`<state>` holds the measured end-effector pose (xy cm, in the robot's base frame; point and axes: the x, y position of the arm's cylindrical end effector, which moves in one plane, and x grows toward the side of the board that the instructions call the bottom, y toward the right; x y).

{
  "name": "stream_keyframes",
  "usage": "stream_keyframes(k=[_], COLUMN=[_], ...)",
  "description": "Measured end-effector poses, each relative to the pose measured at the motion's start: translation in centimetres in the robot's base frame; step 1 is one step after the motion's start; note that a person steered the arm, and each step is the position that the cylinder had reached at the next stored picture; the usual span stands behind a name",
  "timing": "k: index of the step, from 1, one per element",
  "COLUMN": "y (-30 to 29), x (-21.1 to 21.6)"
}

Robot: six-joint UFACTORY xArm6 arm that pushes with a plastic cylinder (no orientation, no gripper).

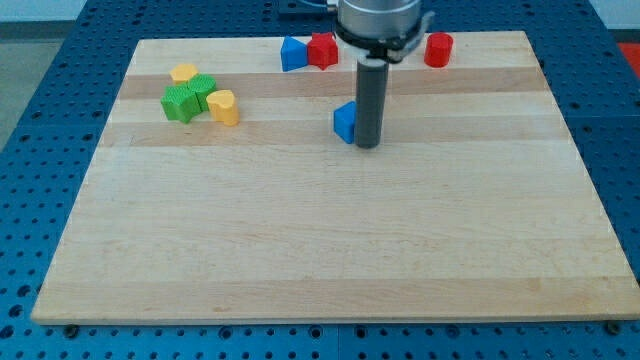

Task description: Push the blue cube into the red star

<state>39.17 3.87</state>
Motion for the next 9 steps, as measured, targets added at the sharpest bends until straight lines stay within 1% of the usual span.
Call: stream_keyframes(k=[1,2,3,4,6,7,8,9], y=[-2.2,-4.9,-6.5,-6.7,-6.7,-6.7,-6.9,-6.6], x=[-2.9,-2.9,-1.1,-3.0,-8.3,-9.5,-9.8,-7.9])
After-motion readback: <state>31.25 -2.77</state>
